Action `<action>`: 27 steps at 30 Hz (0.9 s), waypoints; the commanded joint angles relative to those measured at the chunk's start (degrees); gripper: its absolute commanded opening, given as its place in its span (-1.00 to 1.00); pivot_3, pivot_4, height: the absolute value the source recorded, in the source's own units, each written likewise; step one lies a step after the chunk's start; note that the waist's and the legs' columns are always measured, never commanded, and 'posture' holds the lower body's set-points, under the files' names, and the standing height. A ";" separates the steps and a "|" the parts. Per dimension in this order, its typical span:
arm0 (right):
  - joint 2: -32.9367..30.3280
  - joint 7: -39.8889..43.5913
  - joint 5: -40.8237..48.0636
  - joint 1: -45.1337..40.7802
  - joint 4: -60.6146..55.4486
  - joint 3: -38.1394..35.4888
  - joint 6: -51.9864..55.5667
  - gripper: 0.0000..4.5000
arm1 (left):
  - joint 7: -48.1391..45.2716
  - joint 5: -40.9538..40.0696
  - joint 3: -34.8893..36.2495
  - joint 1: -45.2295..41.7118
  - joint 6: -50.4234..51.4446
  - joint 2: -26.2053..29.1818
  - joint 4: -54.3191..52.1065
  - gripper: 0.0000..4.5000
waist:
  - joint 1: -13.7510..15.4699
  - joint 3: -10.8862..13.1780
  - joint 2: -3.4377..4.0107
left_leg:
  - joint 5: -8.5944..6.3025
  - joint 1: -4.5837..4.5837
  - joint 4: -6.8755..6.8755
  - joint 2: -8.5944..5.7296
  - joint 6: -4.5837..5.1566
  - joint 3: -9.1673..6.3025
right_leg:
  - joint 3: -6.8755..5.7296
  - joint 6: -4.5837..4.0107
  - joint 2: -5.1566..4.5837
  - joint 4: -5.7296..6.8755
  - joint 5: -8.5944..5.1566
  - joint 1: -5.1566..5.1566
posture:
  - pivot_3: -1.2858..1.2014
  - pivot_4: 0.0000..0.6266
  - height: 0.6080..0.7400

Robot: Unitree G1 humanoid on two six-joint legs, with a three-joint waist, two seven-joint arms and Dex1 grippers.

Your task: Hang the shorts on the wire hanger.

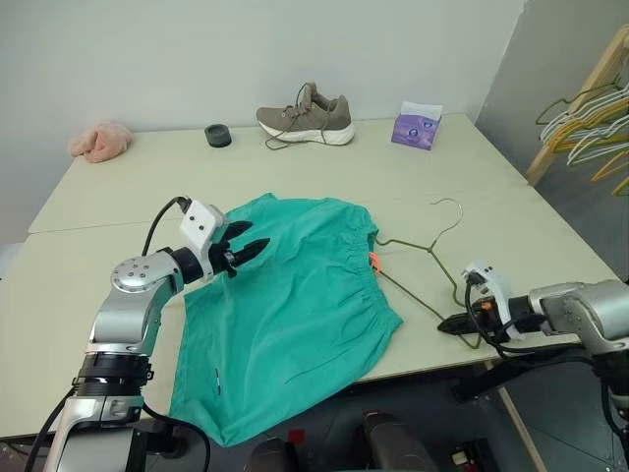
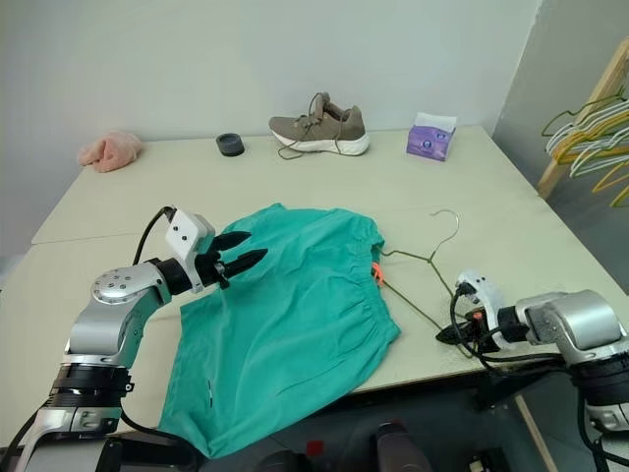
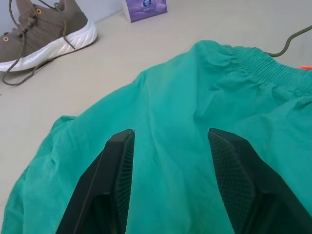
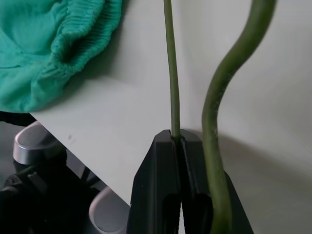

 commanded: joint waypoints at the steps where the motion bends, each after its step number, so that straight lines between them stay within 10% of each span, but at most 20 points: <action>1: 5.60 -3.74 3.15 -5.31 2.47 -5.78 7.30 -1.00 | -0.20 0.50 -0.19 -0.04 -1.76 -0.28 -1.36 0.12 | -0.16 0.00 0.00 | 0.00 0.00 0.00 0.00 0.00 0.01 | 0.02 0.00 0.00 0.01 0.00 -0.01 | -0.13 -0.68 1.00; 14: 25.14 -20.99 1.76 -6.75 1.59 -18.30 9.79 -1.00 | -0.07 1.12 -0.25 0.06 -3.23 -1.17 -1.01 0.12 | 0.18 0.00 0.01 | 0.00 -0.44 0.00 -0.02 -0.01 -0.08 | -0.09 -0.04 -0.05 0.00 0.07 -0.29 | -0.11 -0.72 1.00; 23: 19.73 -16.47 -1.18 -0.81 -13.39 -4.78 -13.18 -1.00 | 3.79 -0.99 4.17 -2.41 -1.52 -1.77 0.72 0.12 | -0.16 0.00 0.01 | 0.00 -0.47 0.00 -0.01 -0.01 -0.15 | -0.16 0.05 0.00 0.04 0.02 -0.35 | -0.11 -0.75 1.00; 27: 16.22 -15.26 -7.47 -1.34 -13.92 2.52 -23.98 -1.00 | 3.05 -1.94 6.54 -6.89 -2.91 -0.05 2.68 0.47 | -0.08 -0.01 0.00 | 0.01 -0.49 0.01 -0.01 -0.01 -0.16 | -0.18 0.13 0.01 0.05 -0.02 -0.37 | -0.11 -0.77 1.00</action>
